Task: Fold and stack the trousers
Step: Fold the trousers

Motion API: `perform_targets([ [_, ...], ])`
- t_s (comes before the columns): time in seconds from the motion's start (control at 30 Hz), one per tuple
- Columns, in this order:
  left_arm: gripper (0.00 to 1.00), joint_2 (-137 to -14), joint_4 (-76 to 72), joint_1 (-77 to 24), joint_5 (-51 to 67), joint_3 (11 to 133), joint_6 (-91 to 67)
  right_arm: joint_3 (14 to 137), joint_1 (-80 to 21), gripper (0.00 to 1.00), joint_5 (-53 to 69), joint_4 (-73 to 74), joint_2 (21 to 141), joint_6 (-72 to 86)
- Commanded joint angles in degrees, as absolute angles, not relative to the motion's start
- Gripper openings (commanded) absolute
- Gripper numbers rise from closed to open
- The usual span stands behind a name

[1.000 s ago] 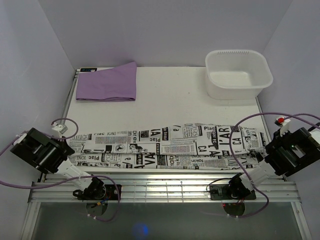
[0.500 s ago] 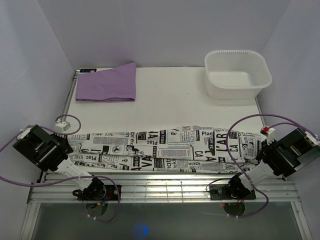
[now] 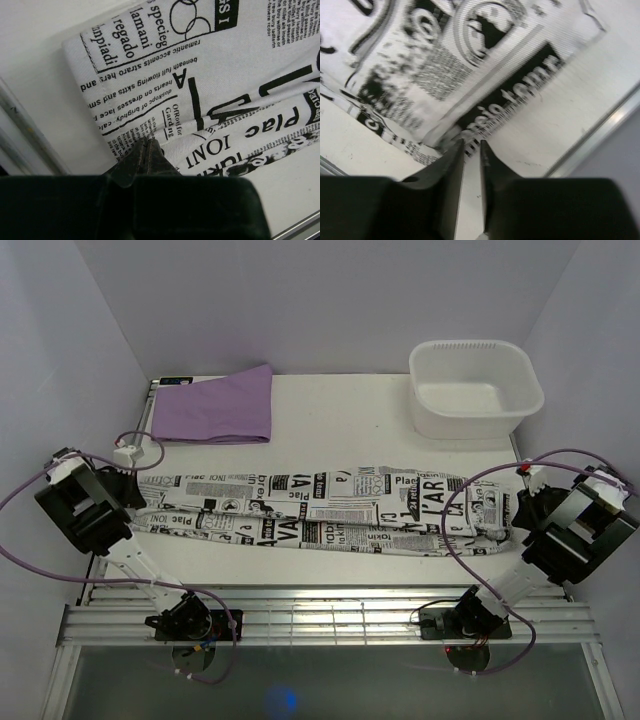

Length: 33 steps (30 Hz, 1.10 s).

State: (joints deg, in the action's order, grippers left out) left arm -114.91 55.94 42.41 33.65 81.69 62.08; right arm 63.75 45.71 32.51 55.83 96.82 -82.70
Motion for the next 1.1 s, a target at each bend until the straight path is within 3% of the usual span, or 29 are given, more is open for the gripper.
perform_targets([
  [0.0,0.08,-114.9,59.5,43.8,32.4,87.6,66.1,68.8,46.5,0.33,30.3,55.8,96.4,-87.3],
  [0.03,0.13,-114.8,61.5,43.8,32.6,88.1,67.1,70.1,46.5,0.45,30.1,56.6,95.7,-87.7],
  [0.13,0.39,-112.2,66.6,43.8,34.0,87.3,71.3,72.8,46.5,0.59,31.5,59.6,93.9,-89.6],
  [0.17,0.49,-111.2,67.5,43.8,34.6,86.8,72.2,73.4,46.4,0.76,32.1,60.4,92.3,-90.8],
  [0.23,0.59,-108.2,69.7,43.8,36.2,85.4,74.9,74.4,46.2,0.83,33.7,64.0,90.6,-93.4],
  [0.43,0.67,-105.0,73.9,43.6,39.2,89.1,77.4,65.7,37.9,0.79,29.1,62.9,79.6,-99.8],
  [0.67,0.73,-108.9,78.5,43.3,40.3,96.8,74.5,44.0,22.2,0.73,17.0,42.7,65.9,-94.8],
  [0.7,0.75,-109.0,78.7,43.2,40.5,96.9,74.1,42.2,19.4,0.73,15.4,39.5,65.1,-94.3],
  [0.73,0.84,-109.1,78.7,43.2,40.7,96.8,74.0,39.4,18.1,0.73,12.6,38.2,64.5,-93.7],
  [0.87,0.86,-108.7,78.6,43.2,41.2,95.7,73.9,34.0,16.2,0.76,8.2,30.0,61.7,-93.2],
  [1.07,0.86,-108.5,77.2,42.5,39.9,94.3,72.8,32.2,16.3,0.70,4.4,22.8,62.2,-91.9],
])
